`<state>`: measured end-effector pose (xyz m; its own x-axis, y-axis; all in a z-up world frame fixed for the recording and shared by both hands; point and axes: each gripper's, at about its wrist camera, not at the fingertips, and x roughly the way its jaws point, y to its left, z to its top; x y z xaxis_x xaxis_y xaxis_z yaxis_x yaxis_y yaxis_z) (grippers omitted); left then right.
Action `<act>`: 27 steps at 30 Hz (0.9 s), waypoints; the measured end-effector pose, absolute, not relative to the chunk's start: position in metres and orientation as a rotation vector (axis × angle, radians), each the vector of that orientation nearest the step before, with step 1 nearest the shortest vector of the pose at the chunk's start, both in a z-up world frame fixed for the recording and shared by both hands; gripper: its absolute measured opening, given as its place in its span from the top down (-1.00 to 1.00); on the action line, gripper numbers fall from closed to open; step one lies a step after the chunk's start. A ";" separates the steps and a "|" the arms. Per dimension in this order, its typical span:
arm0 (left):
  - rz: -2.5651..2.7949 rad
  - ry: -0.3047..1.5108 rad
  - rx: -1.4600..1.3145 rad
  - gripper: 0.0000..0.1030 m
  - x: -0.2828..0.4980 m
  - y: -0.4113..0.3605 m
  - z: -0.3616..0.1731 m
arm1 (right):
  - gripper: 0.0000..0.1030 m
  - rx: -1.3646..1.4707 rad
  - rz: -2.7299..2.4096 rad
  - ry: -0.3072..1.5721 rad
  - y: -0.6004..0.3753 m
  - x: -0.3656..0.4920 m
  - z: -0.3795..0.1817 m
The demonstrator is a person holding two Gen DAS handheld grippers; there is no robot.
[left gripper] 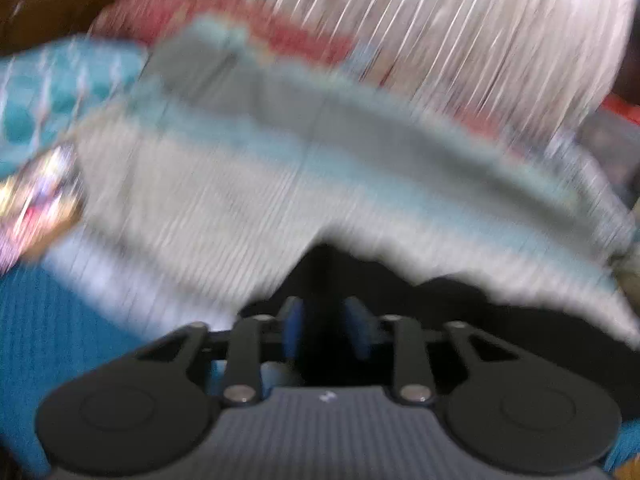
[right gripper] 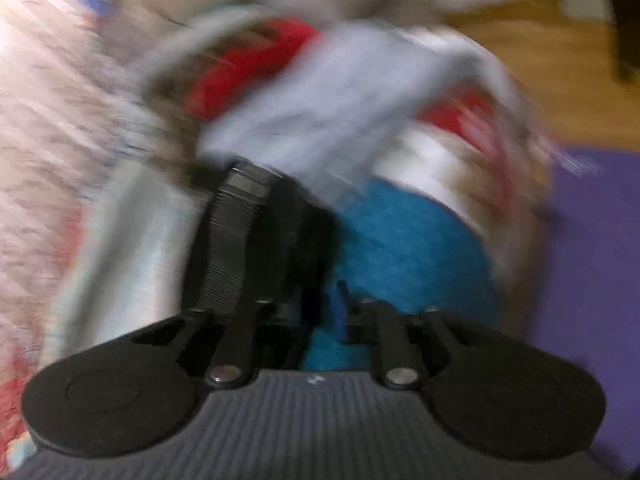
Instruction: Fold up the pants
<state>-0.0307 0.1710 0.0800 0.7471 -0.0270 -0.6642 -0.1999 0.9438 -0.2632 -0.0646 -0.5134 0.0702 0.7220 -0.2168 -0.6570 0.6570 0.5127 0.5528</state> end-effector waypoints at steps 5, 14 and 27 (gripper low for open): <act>0.151 0.704 -0.452 0.32 -0.071 0.204 0.085 | 0.36 0.832 -0.637 0.466 -0.510 -0.088 0.079; 0.120 0.620 -0.613 0.16 -0.059 0.256 0.128 | 0.29 0.571 -0.179 0.451 -0.415 -0.047 0.118; -0.106 0.942 -0.531 -0.54 0.053 0.212 0.080 | -0.50 -0.182 0.929 0.620 -0.071 -0.009 0.122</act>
